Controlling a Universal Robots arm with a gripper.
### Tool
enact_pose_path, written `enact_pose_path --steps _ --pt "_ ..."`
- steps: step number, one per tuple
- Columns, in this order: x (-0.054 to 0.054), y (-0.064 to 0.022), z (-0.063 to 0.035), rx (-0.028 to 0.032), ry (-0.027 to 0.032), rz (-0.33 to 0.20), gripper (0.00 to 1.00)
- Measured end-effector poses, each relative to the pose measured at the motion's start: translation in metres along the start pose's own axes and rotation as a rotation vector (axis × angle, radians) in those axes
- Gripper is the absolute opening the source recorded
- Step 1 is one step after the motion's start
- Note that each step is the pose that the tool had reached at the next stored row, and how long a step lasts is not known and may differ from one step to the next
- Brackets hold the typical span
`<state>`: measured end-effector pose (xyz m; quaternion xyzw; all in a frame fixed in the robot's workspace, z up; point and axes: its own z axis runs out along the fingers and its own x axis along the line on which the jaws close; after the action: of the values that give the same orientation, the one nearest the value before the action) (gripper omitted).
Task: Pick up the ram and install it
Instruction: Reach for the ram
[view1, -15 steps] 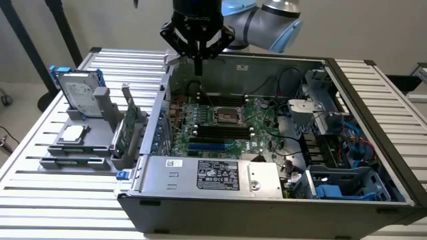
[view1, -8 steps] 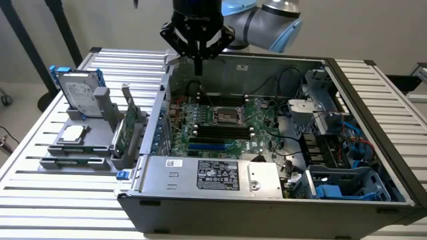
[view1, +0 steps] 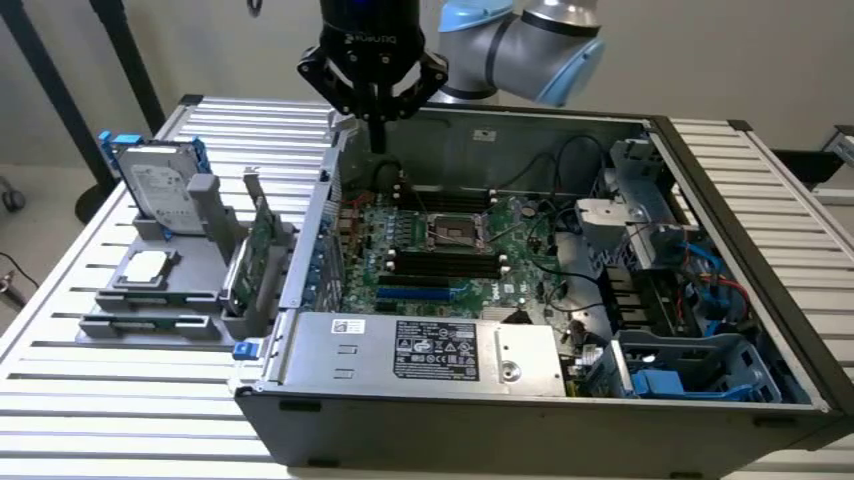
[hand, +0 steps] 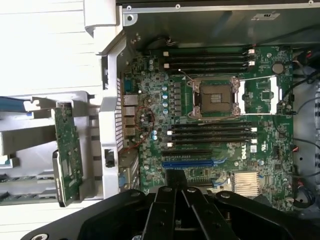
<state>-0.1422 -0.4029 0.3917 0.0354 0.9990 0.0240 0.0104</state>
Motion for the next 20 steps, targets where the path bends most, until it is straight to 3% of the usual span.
enact_pose_path --steps 20 --pt "0.09 -0.0108 0.0056 0.0007 0.0 0.0 0.11"
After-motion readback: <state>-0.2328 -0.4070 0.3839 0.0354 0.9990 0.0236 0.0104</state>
